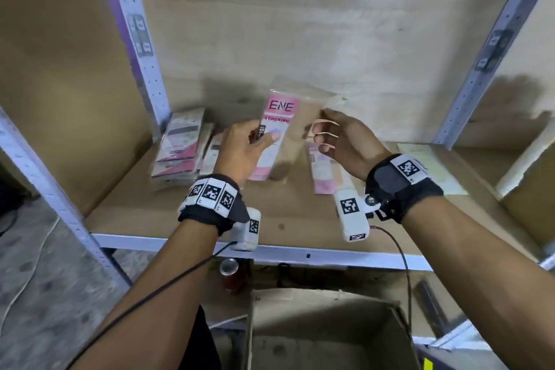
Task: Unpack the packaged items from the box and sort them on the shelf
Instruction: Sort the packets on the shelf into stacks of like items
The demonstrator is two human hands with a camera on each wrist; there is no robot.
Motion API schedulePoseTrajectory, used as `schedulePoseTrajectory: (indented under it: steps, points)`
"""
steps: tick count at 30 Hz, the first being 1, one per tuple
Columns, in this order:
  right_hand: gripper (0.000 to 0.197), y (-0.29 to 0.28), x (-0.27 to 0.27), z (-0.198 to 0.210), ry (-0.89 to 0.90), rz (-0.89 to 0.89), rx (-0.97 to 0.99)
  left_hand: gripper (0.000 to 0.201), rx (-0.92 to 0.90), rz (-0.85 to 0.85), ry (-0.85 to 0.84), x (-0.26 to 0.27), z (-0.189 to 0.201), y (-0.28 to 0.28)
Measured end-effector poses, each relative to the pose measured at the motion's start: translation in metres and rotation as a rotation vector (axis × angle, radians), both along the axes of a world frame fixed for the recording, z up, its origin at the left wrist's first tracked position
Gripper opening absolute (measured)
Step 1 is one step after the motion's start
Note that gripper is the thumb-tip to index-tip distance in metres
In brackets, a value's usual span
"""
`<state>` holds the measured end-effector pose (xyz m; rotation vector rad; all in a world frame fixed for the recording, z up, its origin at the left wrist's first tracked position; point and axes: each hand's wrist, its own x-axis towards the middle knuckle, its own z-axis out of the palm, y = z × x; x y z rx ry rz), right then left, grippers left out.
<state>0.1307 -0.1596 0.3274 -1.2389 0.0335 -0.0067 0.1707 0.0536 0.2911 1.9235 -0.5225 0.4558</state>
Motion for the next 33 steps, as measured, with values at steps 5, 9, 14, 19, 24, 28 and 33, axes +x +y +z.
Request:
schedulePoseTrajectory:
  steps: [5,9,14,19,24,28,33]
  points:
    - [0.022,-0.035,-0.013,-0.032,-0.050,-0.115,-0.580,0.025,-0.176,-0.131,0.223,0.010,-0.016,-0.042]
    - [0.030,-0.055,-0.017,-0.069,0.041,-0.036,-0.588,0.016,-0.295,-0.196,0.418,0.017,-0.034,-0.075]
    - [0.017,-0.088,-0.025,-0.095,0.071,0.040,-0.361,0.019,-0.355,-0.193,0.574,0.043,-0.047,-0.106]
    - [0.032,-0.111,-0.032,-0.099,0.103,0.055,-0.346,0.049,-0.326,-0.113,0.521,0.079,-0.040,-0.098]
    - [0.035,-0.123,-0.041,-0.091,0.131,0.159,-0.459,0.017,-0.086,-0.108,0.447,0.084,-0.046,-0.101]
    - [0.039,-0.134,-0.047,-0.088,0.154,0.169,-0.516,0.015,0.042,-0.138,0.406,0.081,-0.050,-0.107]
    - [0.046,-0.139,-0.056,-0.090,0.201,0.250,-0.535,0.040,0.102,-0.210,0.348,0.075,-0.045,-0.103]
